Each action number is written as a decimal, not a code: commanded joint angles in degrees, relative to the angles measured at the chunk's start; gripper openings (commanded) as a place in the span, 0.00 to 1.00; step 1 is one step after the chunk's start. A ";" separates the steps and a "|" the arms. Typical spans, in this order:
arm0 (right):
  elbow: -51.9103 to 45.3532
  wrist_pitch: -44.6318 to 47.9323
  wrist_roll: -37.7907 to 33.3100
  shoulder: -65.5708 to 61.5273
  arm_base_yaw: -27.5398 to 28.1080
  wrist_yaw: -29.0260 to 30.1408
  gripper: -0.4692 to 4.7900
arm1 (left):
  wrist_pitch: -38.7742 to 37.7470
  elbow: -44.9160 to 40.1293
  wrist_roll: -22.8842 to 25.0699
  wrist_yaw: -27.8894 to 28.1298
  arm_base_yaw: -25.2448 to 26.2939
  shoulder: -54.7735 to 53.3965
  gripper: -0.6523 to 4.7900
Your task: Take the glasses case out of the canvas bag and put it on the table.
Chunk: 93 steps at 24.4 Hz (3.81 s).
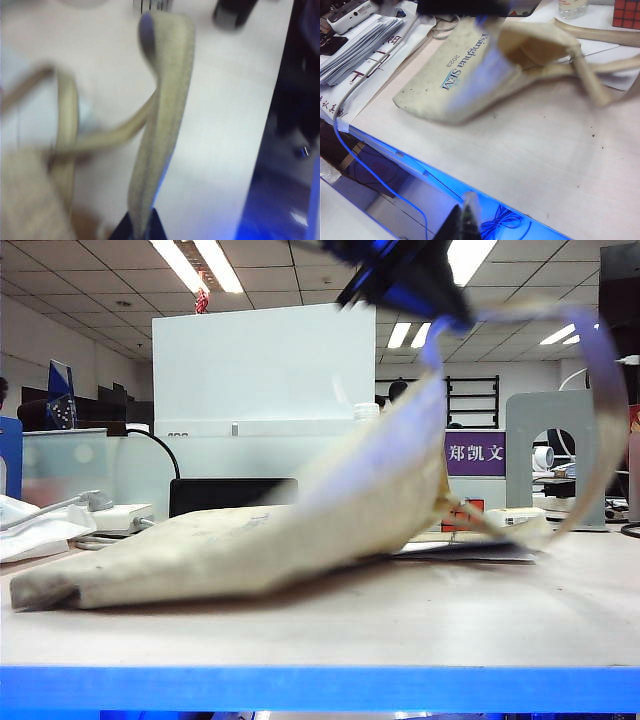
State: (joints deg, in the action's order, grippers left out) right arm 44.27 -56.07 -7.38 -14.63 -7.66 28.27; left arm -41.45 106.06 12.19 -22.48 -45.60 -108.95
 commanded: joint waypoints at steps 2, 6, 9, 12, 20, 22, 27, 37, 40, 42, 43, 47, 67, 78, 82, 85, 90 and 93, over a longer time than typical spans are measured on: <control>0.09 0.59 0.37 -0.13 -0.02 -1.20 0.08 | -12.09 -1.18 0.55 -1.11 -0.28 0.04 0.11; -2.75 2.51 0.59 -0.44 -0.02 -1.79 0.08 | -12.94 -1.16 0.68 -4.90 -1.97 1.31 0.11; -5.53 7.89 4.07 -4.35 0.04 -4.33 0.35 | -13.27 -1.16 0.83 -4.76 -4.35 4.33 0.11; -5.42 12.76 6.45 -7.93 0.04 -5.88 0.61 | -15.17 -1.16 0.87 -5.38 -4.72 6.08 0.11; -5.44 17.38 13.11 -18.38 -0.07 -10.10 0.61 | -24.57 -1.18 5.84 -6.27 -4.55 6.91 0.11; -5.46 17.62 13.18 -19.93 -0.42 -9.75 0.61 | -24.20 -1.18 5.86 -7.43 -4.59 6.93 0.11; -5.44 16.09 11.91 -22.18 -1.11 -1.62 0.61 | -22.05 -1.16 5.81 -8.41 -4.57 7.43 0.11; -5.42 15.72 5.86 -18.86 -1.66 10.47 0.61 | -20.37 -1.16 5.84 -8.44 -4.57 7.52 0.11; -5.42 15.61 5.01 -18.84 -1.66 10.80 0.61 | -20.22 -1.14 5.81 -8.87 -4.57 7.54 0.11; -5.49 15.67 5.51 -19.23 -1.66 7.48 0.61 | -20.48 -1.14 5.81 -9.92 -4.57 7.58 0.11; -5.49 15.67 6.34 -19.43 -1.64 5.84 0.61 | -20.68 -1.14 5.81 -10.36 -4.57 7.63 0.11; -5.49 16.06 9.25 -21.03 -1.64 1.53 0.41 | -21.09 -1.14 5.81 -11.21 -4.59 8.04 0.11; 1.77 19.45 10.47 -30.10 -5.22 5.11 0.08 | -14.58 -1.16 5.95 -16.94 -4.63 9.66 0.49; 1.81 19.71 10.64 -29.68 -7.45 5.33 0.08 | -10.62 -1.16 4.74 -16.37 -4.55 9.51 0.94; 2.19 19.91 10.69 -29.68 -7.45 6.64 0.08 | -7.63 -1.16 2.91 -19.17 -4.66 8.46 0.94; 3.76 19.89 10.91 -29.68 -7.45 6.62 0.08 | -6.86 -1.16 -0.63 -21.38 -4.61 6.23 0.94; 6.49 19.63 11.08 -30.01 -7.45 6.58 0.08 | -7.98 -1.16 -2.60 -27.21 -4.70 2.69 0.94; 7.13 19.37 11.08 -30.01 -7.45 6.64 0.08 | -8.31 -1.16 -2.84 -27.58 -5.49 1.42 0.94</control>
State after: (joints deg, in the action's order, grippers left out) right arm 50.83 -36.97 3.49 -44.60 -15.14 34.52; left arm -50.22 104.62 9.45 -49.08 -50.50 -107.57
